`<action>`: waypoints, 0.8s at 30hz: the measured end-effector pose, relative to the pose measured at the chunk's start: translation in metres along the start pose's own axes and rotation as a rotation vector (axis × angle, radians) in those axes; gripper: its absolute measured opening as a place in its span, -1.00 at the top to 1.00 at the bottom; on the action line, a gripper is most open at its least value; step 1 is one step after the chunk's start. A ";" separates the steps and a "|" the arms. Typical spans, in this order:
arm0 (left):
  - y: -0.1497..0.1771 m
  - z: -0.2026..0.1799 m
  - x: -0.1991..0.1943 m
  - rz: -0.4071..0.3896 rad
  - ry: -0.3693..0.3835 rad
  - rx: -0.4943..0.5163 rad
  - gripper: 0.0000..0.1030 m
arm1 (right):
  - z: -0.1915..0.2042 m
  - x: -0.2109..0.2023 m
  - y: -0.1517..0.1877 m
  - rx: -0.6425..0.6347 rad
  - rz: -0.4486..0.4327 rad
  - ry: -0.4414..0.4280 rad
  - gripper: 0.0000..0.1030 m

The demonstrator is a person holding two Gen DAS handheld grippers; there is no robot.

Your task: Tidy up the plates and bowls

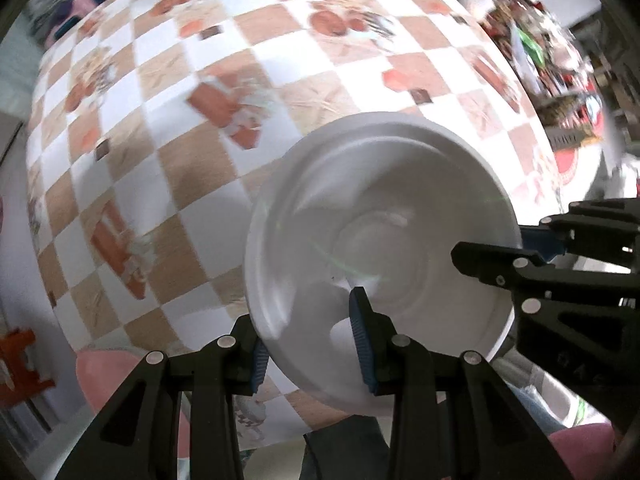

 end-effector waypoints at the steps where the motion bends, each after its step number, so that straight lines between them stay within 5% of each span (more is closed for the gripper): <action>1: 0.000 -0.004 0.003 0.009 -0.001 0.017 0.25 | -0.006 -0.001 0.003 0.019 0.000 0.000 0.62; 15: -0.010 -0.041 0.037 0.090 -0.001 0.133 0.24 | -0.046 0.023 0.025 0.158 0.046 0.002 0.62; 24: -0.013 -0.020 0.023 0.051 -0.011 0.077 -0.31 | -0.048 0.029 0.021 0.158 0.050 0.007 0.62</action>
Point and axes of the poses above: each gripper's, at about its wrist camera, not at the fingertips, and x roughly the way its jaws point, z to its left, y to its underside, the point moved 7 cm from there along x, roughly the way its jaws point, and after that the axes turned 3 degrees about y, right-handed, at the moved point
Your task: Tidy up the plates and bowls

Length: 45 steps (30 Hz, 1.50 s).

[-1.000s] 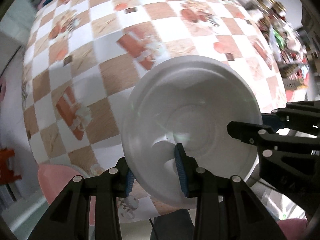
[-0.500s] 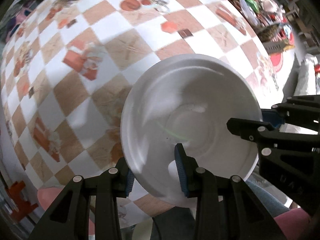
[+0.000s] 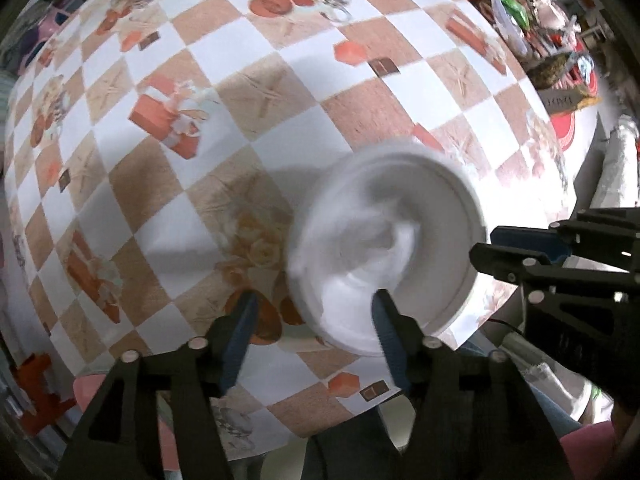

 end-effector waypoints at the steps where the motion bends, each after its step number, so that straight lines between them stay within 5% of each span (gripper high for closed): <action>1: 0.000 0.003 -0.003 -0.004 0.007 -0.006 -0.38 | -0.002 -0.001 -0.001 0.006 -0.004 -0.002 0.61; 5: 0.002 0.017 -0.015 -0.001 0.018 -0.037 -0.55 | -0.007 -0.009 0.001 0.023 -0.019 -0.005 0.58; 6: 0.003 0.019 -0.015 0.013 0.020 -0.048 -0.55 | -0.008 -0.010 0.002 0.028 -0.021 -0.008 0.43; 8: 0.005 0.024 -0.021 0.006 0.046 -0.069 -0.60 | -0.010 -0.014 0.004 0.035 -0.038 -0.016 -0.90; 9: 0.005 0.025 -0.023 0.000 0.051 -0.076 -0.71 | -0.010 -0.018 0.004 0.037 -0.056 -0.016 -0.96; 12: 0.004 0.035 -0.027 -0.011 0.034 -0.113 -0.99 | -0.011 -0.027 0.004 0.046 -0.079 -0.024 -0.96; 23: 0.007 0.026 -0.028 0.023 0.094 -0.102 -0.99 | -0.022 -0.025 0.014 0.116 -0.078 -0.019 -0.97; 45: 0.003 0.019 -0.033 0.039 0.035 -0.037 -0.99 | -0.025 -0.018 0.029 0.188 -0.045 -0.056 -0.97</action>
Point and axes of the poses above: each gripper's, at about its wrist camera, not at the fingertips, and x roughly the way its jaws point, z to its left, y to its underside, the point moved 7 cm from there along x, roughly the way its jaws point, and after that the axes turned 3 degrees about y, right-handed, at the moved point
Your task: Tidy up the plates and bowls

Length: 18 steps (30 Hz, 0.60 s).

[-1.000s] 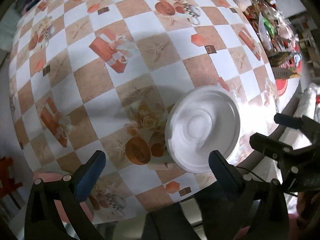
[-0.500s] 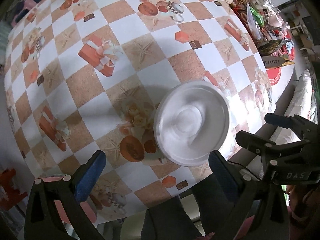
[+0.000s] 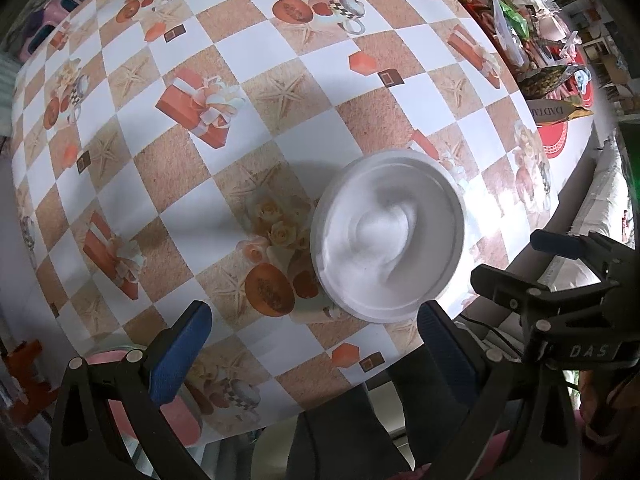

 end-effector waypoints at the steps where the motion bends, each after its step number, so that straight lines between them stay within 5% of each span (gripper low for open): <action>1: 0.000 0.000 0.000 0.000 -0.001 -0.001 -0.99 | 0.000 0.000 0.000 0.000 0.001 0.000 -0.97; 18: -0.001 -0.003 0.002 0.009 -0.001 0.002 -0.99 | -0.010 0.002 0.003 0.023 0.011 0.007 -0.97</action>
Point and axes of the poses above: each gripper's, at about its wrist camera, not at the fingertips, and x roughly the way its jaws point, z to its left, y to its underside, the point moved 7 cm from there along x, roughly the way its jaws point, and after that the axes turned 3 degrees about y, right-handed, at the moved point
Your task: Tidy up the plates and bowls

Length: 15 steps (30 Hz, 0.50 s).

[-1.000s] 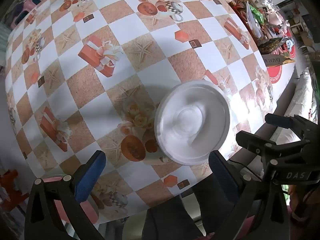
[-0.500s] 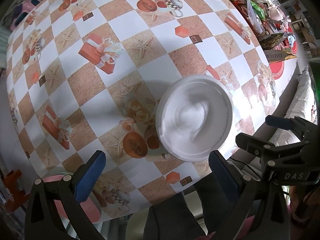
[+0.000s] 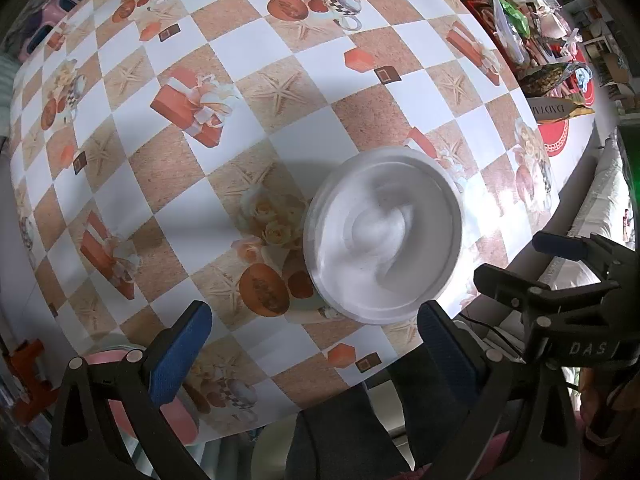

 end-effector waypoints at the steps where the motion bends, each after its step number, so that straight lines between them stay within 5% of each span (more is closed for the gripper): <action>1: 0.000 0.000 0.000 0.000 0.000 0.000 -0.99 | -0.001 0.000 0.000 0.001 0.001 0.001 -0.97; 15: -0.004 -0.001 0.012 0.012 0.010 -0.039 -0.99 | -0.005 0.010 -0.001 -0.017 0.044 0.014 -0.97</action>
Point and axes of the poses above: each gripper's, at about its wrist camera, not at the fingertips, and x roughly the way its jaws point, z to its left, y to its underside, the point moved 7 cm from there along x, roughly the way its jaws point, and after that the axes turned 3 degrees about y, right-handed, at the moved point
